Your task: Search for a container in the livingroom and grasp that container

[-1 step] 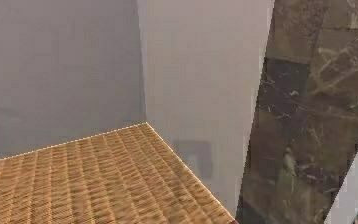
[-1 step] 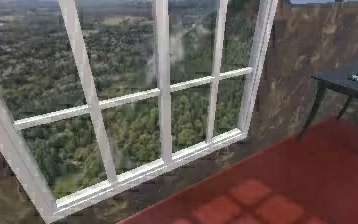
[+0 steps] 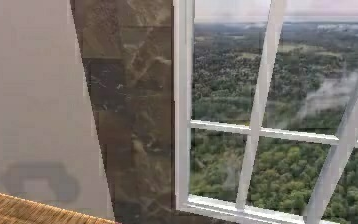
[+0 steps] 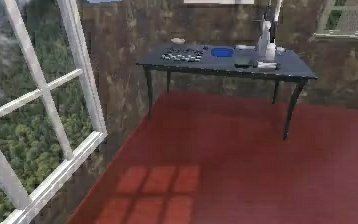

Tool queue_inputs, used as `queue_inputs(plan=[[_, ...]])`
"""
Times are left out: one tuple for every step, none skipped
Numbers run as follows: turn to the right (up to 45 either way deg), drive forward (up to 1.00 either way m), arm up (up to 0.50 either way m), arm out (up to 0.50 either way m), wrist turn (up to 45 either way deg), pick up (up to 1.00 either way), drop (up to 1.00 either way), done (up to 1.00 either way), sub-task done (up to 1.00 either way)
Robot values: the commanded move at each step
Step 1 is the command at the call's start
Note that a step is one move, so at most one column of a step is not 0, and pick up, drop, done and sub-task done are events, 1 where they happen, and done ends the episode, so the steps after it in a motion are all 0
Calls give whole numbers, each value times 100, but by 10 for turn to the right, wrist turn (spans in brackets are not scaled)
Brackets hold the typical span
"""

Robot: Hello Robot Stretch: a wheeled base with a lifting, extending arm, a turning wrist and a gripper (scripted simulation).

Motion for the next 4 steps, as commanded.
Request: queue_inputs(plan=[[450,0,0,0,0,0,0,0,0],[450,0,0,0,0,0,0,0,0],[120,0,0,0,0,0,0,0,0],[0,100,0,0,0,0,0,0,0]])
